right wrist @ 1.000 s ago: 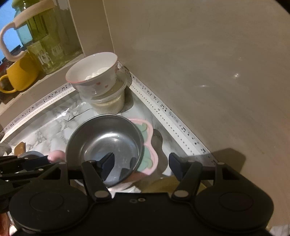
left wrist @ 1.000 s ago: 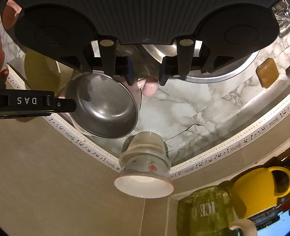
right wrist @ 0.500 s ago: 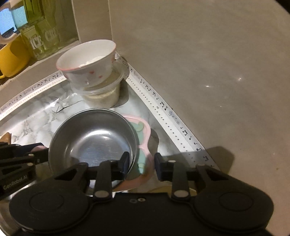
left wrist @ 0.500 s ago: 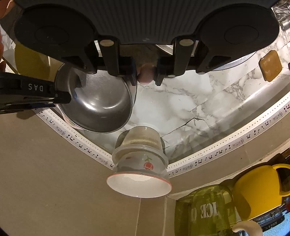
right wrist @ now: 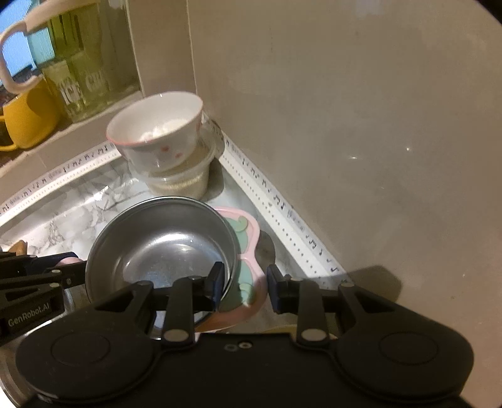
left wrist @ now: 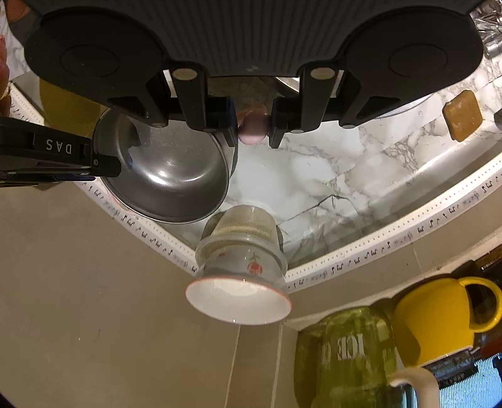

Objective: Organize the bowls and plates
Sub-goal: 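Close the left gripper on the pink pot handle while the right gripper closes on its rim, then lift the pink pot with both grippers and lower it into the steel bowl, then open both grippers and withdraw from the pink pot, then move both grippers to the cream bowl and close on its rim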

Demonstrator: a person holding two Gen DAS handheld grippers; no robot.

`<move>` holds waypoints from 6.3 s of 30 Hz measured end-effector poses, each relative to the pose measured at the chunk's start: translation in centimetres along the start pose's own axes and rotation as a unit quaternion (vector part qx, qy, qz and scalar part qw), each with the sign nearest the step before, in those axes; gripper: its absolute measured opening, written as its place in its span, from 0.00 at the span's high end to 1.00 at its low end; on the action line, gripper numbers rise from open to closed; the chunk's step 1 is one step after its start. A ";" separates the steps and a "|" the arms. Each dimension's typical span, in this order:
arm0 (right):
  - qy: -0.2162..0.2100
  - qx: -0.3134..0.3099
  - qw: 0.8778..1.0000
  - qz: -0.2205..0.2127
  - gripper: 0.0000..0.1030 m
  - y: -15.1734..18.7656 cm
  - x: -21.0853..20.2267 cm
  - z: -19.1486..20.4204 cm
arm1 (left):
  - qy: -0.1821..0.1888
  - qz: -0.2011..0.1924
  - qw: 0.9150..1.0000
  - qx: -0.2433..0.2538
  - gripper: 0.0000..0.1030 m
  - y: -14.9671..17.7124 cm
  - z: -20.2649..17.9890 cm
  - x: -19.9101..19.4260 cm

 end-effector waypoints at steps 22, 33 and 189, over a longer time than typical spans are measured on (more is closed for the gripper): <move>-0.049 0.000 0.998 -0.036 0.72 -0.8 -7.2 5.5 | -0.026 -0.031 0.999 0.003 0.81 -0.4 3.5 -10.6; -0.082 -0.023 0.996 -0.028 0.71 1.4 -8.0 11.3 | -0.060 -0.026 0.998 -0.007 0.81 2.9 8.5 -14.0; 0.017 0.120 0.990 0.073 0.77 9.4 -5.5 -7.5 | 0.110 0.082 0.989 0.052 0.55 3.9 -13.0 3.5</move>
Point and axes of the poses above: each gripper's, at about its wrist camera, not at the fingertips, and x roughly the way its jaws point, z to its left, y to its underside, the point moved 4 cm from there along x, roughly the way its jaws point, and after that the axes turned 10 degrees about -z, right-handed, at the moved point
